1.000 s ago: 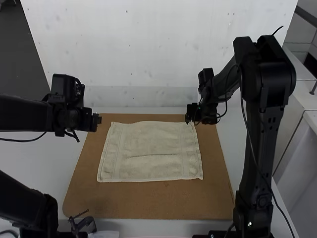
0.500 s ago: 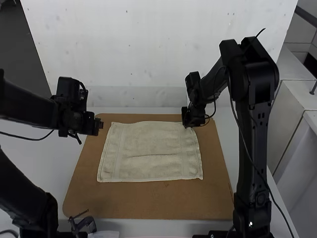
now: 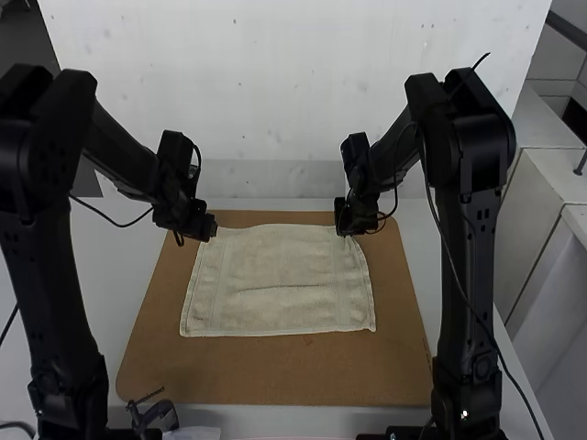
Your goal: Fold the towel.
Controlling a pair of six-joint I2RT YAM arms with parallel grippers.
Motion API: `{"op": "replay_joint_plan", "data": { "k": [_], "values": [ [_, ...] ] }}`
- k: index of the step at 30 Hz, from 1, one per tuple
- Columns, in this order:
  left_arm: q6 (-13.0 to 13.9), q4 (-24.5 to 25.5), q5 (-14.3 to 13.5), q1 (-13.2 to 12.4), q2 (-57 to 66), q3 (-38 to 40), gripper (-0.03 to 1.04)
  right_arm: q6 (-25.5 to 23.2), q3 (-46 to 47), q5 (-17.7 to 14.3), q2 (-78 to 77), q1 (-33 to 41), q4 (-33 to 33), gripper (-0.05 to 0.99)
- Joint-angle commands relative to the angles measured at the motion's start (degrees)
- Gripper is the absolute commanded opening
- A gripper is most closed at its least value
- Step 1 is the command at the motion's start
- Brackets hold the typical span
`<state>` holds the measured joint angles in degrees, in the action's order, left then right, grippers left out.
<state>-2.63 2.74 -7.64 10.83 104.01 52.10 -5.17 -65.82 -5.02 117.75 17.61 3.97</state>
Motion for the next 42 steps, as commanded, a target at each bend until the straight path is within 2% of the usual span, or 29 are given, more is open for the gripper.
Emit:
{"op": "replay_joint_plan", "data": {
  "k": [1, 4, 6, 9, 15, 17, 19, 20, 21, 22, 30, 42],
  "values": [
    [-1.06, 2.09, -1.15, 0.16, 3.92, 5.74, 0.94, -0.54, 1.40, -2.63, 2.83, -1.17, 0.52, 0.02],
    [-0.97, 3.59, -0.97, 0.24, 6.12, 7.58, 0.92, -0.28, 1.84, -2.72, 2.92, -1.35, 0.16, 0.02],
    [-0.88, 4.11, 0.08, 0.86, 7.44, 8.46, 0.91, -0.19, 2.01, -2.72, 2.92, -1.43, -0.19, 0.02],
    [-0.97, 4.46, 4.04, 1.04, 8.93, 9.60, 0.91, -0.10, 2.28, -2.72, 3.01, -1.43, -0.54, 0.02],
    [-2.90, 10.00, 10.89, 0.60, 13.24, 14.35, 0.89, -0.02, 3.16, -3.95, 3.01, -1.43, -1.24, 0.02],
    [-3.25, 10.26, 11.15, 0.51, 14.21, 14.61, 0.72, 0.07, 3.42, -4.12, 2.83, -1.43, -1.33, 0.02],
    [-3.61, 10.18, 11.15, 0.42, 15.00, 14.70, 0.39, 0.07, 3.77, -4.48, 2.48, -1.43, -1.33, 0.02],
    [-3.52, 10.26, 11.15, 0.42, 15.35, 14.79, 0.20, 0.16, 3.86, -4.48, 2.30, -1.52, -1.33, 0.02],
    [-3.34, 10.26, 11.15, 0.42, 15.53, 14.70, 0.06, 0.07, 3.95, -4.48, 2.04, -1.52, -1.33, 0.02],
    [-3.25, 10.26, 11.15, 0.51, 15.53, 14.70, 0.02, 0.07, 4.04, -4.48, 1.86, -1.52, -1.42, 0.02],
    [-3.96, 11.58, 11.24, 1.12, 14.12, 14.61, 0.02, -0.19, 4.04, -5.88, 0.55, -1.35, -2.91, 0.02],
    [-6.59, 14.22, 11.15, 0.60, 5.68, 15.49, 0.02, -2.30, 4.91, -7.11, -4.99, -0.99, -9.94, 0.02]
  ]
}}
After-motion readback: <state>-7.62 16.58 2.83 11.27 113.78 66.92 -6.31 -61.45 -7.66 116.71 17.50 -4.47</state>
